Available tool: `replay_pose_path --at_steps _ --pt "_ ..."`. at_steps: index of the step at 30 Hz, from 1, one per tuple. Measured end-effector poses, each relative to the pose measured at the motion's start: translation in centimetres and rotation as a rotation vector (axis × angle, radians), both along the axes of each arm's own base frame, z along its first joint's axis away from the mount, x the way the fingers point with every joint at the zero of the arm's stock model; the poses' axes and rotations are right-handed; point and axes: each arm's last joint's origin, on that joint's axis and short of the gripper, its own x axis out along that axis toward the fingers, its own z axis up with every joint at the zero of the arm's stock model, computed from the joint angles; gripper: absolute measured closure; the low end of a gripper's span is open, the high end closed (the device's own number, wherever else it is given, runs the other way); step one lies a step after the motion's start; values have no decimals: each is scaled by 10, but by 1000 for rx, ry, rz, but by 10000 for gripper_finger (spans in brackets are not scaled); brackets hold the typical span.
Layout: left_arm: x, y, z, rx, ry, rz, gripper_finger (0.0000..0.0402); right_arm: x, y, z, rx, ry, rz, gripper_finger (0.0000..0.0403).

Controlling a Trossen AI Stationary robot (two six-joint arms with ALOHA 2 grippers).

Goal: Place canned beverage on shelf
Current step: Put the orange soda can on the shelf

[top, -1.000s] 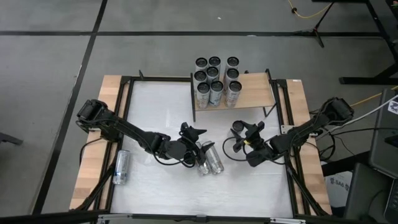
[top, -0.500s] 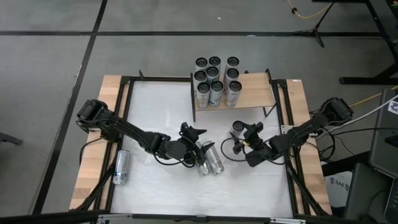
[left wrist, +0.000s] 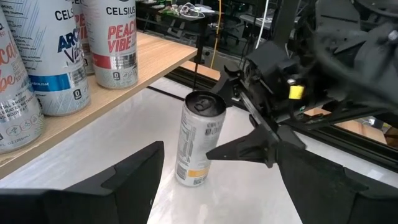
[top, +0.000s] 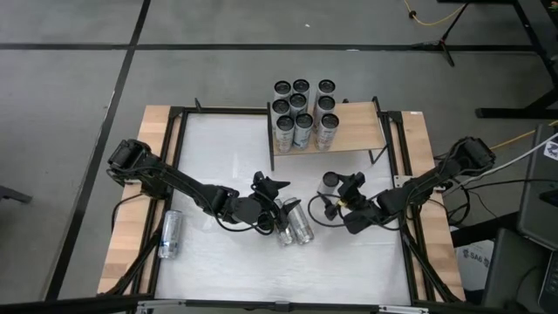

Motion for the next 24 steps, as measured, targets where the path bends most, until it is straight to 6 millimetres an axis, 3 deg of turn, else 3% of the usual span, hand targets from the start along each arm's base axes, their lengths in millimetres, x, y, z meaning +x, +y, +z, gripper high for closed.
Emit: replay_pose_path --at_steps 11,24 --pt "0 0 0 0 0 0 96 18 10 31 -127 68 109 6" --pt "0 0 0 1 2 0 96 14 7 29 -199 111 63 6"
